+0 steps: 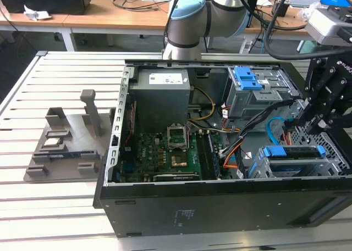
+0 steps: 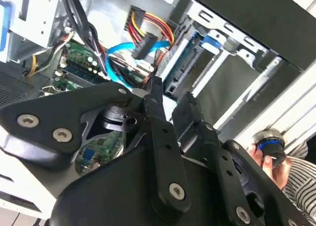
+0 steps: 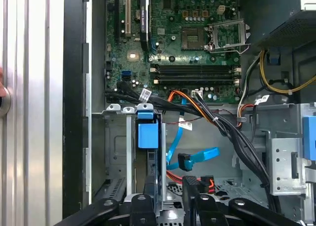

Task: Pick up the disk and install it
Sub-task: 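Insert the first disk wire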

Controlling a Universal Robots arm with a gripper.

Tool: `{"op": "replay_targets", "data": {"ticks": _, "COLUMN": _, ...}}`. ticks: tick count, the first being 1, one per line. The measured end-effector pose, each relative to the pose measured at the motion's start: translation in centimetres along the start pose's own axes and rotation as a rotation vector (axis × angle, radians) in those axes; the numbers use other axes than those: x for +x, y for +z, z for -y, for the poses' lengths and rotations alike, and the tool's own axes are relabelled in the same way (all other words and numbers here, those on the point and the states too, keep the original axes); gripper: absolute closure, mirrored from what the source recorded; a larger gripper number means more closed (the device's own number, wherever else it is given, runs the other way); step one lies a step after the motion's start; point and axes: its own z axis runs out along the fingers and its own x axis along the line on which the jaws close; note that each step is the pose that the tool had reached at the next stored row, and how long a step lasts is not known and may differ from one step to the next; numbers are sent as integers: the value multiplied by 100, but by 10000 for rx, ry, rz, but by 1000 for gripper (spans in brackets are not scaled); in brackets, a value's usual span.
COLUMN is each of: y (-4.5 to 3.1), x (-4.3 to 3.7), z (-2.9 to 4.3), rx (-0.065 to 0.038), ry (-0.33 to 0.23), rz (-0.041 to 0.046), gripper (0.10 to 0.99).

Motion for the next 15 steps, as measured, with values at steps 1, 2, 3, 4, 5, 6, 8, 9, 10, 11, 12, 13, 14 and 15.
{"op": "replay_targets", "data": {"ticks": 1, "y": 47, "x": -78, "z": 18, "rx": -2, "ry": 0, "rz": 0, "gripper": 725}}
{"op": "replay_targets", "data": {"ticks": 2, "y": 97, "x": -127, "z": 40, "rx": -6, "ry": 0, "rz": 1, "gripper": 725}}
{"op": "replay_targets", "data": {"ticks": 3, "y": 122, "x": -153, "z": 53, "rx": -7, "ry": 0, "rz": -2, "gripper": 725}}
{"op": "replay_targets", "data": {"ticks": 4, "y": 141, "x": -171, "z": 62, "rx": -9, "ry": 0, "rz": -1, "gripper": 725}}
{"op": "replay_targets", "data": {"ticks": 5, "y": 187, "x": -223, "z": 90, "rx": -13, "ry": 0, "rz": -2, "gripper": 725}}
{"op": "replay_targets", "data": {"ticks": 6, "y": 214, "x": -250, "z": 106, "rx": -15, "ry": 1, "rz": -4, "gripper": 725}}
{"op": "replay_targets", "data": {"ticks": 8, "y": 262, "x": -270, "z": 139, "rx": -17, "ry": 1, "rz": -12, "gripper": 725}}
{"op": "replay_targets", "data": {"ticks": 9, "y": 271, "x": -270, "z": 148, "rx": -16, "ry": 1, "rz": -22, "gripper": 725}}
{"op": "replay_targets", "data": {"ticks": 10, "y": 278, "x": -269, "z": 156, "rx": -15, "ry": 2, "rz": -45, "gripper": 725}}
{"op": "replay_targets", "data": {"ticks": 11, "y": 282, "x": -265, "z": 157, "rx": -15, "ry": 6, "rz": -74, "gripper": 725}}
{"op": "replay_targets", "data": {"ticks": 12, "y": 286, "x": -262, "z": 157, "rx": -15, "ry": 7, "rz": -96, "gripper": 725}}
{"op": "replay_targets", "data": {"ticks": 13, "y": 292, "x": -259, "z": 159, "rx": -14, "ry": 7, "rz": -127, "gripper": 725}}
{"op": "replay_targets", "data": {"ticks": 14, "y": 294, "x": -259, "z": 159, "rx": -14, "ry": 9, "rz": -157, "gripper": 725}}
{"op": "replay_targets", "data": {"ticks": 15, "y": 294, "x": -259, "z": 159, "rx": -13, "ry": 10, "rz": -170, "gripper": 725}}
